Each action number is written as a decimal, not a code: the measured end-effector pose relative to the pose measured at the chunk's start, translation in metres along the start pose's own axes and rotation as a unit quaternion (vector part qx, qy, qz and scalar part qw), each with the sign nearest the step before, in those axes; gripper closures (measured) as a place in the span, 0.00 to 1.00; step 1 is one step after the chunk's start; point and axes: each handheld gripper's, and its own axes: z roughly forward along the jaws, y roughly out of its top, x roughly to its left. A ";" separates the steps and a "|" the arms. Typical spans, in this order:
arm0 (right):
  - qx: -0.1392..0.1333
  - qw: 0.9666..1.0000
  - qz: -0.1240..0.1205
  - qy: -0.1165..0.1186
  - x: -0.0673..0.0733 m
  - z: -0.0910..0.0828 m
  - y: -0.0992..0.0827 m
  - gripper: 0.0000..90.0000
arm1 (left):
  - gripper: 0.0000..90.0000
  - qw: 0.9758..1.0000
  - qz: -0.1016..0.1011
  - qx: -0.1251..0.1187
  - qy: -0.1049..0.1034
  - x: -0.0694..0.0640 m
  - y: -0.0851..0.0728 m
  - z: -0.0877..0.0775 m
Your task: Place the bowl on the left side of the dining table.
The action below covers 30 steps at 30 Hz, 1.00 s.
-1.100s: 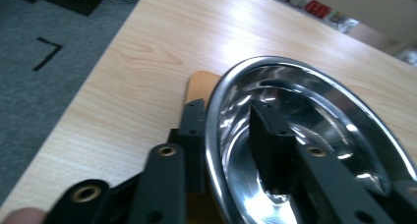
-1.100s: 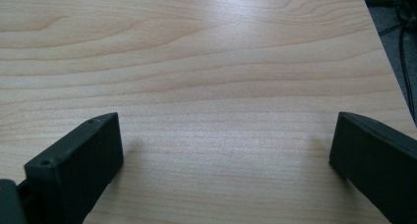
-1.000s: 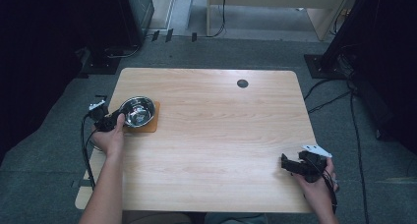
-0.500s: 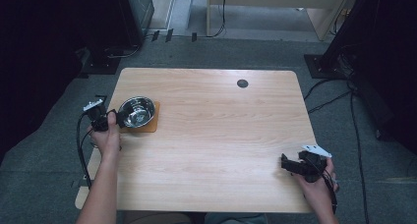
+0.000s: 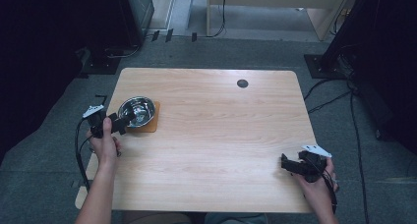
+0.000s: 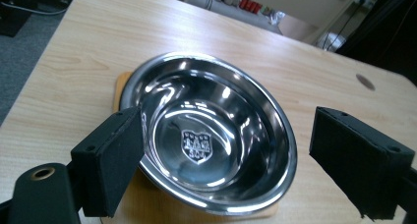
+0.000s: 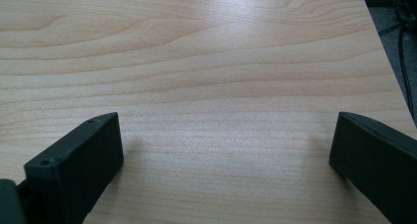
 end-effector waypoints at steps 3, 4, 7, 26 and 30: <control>0.000 1.000 0.000 0.000 0.000 0.000 0.000 0.00 | 0.15 1.000 0.003 0.004 0.002 -0.003 -0.005 -0.001; 0.000 1.000 0.000 0.000 0.000 0.000 0.000 0.00 | 0.15 1.000 0.003 0.007 0.002 -0.004 -0.006 -0.001; 0.000 1.000 0.000 0.000 0.000 0.000 0.000 0.00 | 0.15 1.000 0.009 0.009 0.007 -0.005 -0.011 -0.004; 0.000 1.000 0.001 0.000 0.000 0.000 0.000 0.00 | 0.15 0.999 0.029 0.032 0.016 -0.013 -0.036 -0.020; 0.001 1.000 0.001 0.000 0.000 0.000 0.000 0.00 | 0.15 0.999 0.034 0.034 0.017 -0.013 -0.040 -0.024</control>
